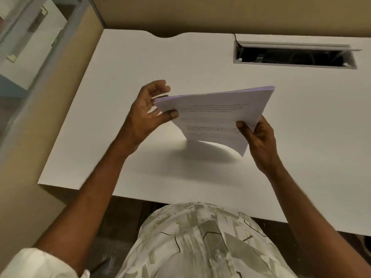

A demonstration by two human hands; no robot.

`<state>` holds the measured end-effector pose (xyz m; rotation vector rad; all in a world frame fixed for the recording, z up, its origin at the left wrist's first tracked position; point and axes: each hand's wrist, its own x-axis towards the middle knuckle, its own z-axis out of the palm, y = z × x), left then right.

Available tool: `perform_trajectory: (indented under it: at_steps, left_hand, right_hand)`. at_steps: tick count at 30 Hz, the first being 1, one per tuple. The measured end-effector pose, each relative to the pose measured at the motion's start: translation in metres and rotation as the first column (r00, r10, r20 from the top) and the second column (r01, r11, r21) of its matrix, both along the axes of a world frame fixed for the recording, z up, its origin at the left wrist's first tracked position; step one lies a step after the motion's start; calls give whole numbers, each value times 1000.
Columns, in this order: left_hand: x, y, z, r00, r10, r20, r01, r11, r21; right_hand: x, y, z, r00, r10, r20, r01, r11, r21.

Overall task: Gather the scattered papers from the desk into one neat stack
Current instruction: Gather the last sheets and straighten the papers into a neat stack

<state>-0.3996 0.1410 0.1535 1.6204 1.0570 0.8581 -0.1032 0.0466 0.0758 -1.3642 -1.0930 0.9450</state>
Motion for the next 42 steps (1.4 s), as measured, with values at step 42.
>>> perform_trajectory:
  at_steps: [42]
  left_hand:
    - [51,-50,-51,987,60,149,-30,980,-195]
  right_hand:
    - [24,-21,-14,882,127,454,-149,989,13]
